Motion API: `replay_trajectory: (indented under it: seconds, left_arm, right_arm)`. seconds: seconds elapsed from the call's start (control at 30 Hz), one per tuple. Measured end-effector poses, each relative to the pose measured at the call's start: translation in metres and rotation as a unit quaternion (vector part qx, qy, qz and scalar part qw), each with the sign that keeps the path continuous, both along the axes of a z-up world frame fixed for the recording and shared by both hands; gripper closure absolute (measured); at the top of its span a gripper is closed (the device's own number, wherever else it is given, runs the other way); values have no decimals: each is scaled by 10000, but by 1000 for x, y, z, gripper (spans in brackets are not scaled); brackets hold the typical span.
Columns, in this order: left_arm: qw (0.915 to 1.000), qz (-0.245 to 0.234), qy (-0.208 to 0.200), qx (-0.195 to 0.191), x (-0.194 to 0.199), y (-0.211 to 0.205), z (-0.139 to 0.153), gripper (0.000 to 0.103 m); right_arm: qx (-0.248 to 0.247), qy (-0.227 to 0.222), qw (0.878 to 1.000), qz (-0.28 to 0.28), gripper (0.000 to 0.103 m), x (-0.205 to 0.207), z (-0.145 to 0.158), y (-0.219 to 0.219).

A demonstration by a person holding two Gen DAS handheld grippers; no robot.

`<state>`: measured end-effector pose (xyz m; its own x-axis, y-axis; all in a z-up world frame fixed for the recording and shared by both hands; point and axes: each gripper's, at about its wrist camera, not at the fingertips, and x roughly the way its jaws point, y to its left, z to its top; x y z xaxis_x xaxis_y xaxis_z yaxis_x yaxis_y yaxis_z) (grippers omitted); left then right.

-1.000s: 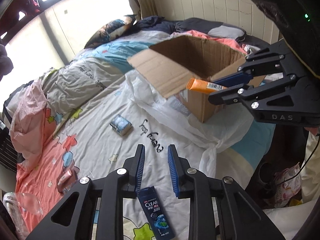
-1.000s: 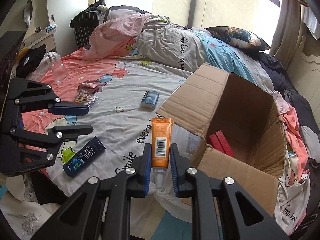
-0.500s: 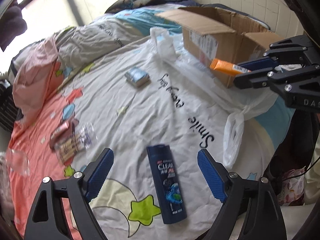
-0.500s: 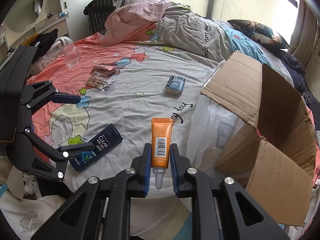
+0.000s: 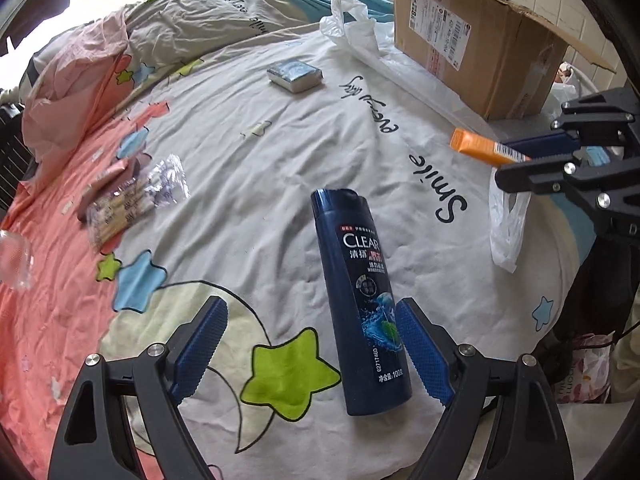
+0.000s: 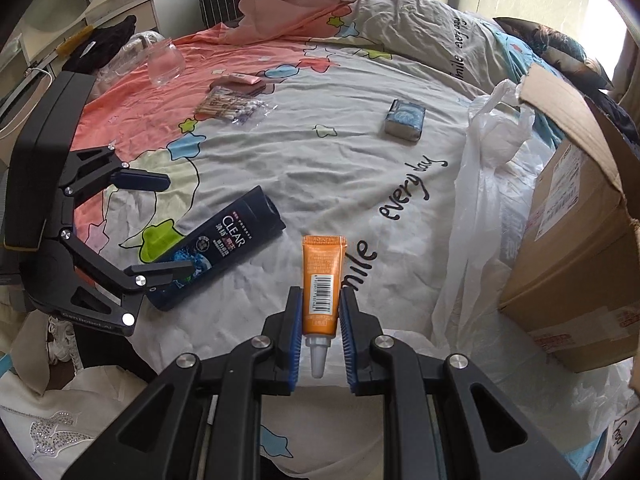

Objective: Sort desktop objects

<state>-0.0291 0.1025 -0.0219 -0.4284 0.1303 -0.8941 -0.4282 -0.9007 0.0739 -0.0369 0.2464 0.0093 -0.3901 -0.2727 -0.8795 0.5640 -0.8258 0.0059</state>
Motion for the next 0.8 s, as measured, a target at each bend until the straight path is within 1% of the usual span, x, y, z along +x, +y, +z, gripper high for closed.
replay_trajectory:
  seconds: [0.07,0.13,0.23,0.37,0.4,0.43,0.47,0.53,0.63,0.8]
  left_arm:
    - [10000,4,-69,43,-1,1,-6,15]
    - [10000,-9,-46,80,-3,2,-8,15]
    - [10000,-63,-22,53,-6,7,-12,15]
    - [9998,-163,-121,86,-8,13,-18,16]
    - [9996,-202,-149,114,-8,14,-19,19]
    - [9995,-241,-176,143,-8,15,-19,33]
    - [9993,-280,-204,172,-9,16,-19,51]
    - [9988,-358,-260,229,-9,18,-20,61]
    - [9980,-451,-319,311,-9,21,-19,63]
    - [9981,-454,-186,378,-6,17,-4,66]
  right_arm:
    - [7,-56,10000,17,86,2,-7,-2]
    - [28,-98,9999,35,86,3,-12,-3]
    - [15,-147,9999,37,86,4,-16,-4]
    - [-10,-174,9998,19,86,4,-19,-4]
    - [-16,-179,9998,12,86,3,-19,-3]
    - [-26,-186,9998,1,86,3,-19,-3]
    - [-34,-190,9998,-6,86,2,-19,-2]
    - [-47,-188,9998,-5,86,2,-19,-1]
    - [-67,-185,9998,-2,86,1,-19,2]
    - [-99,-180,9998,3,86,0,-20,5]
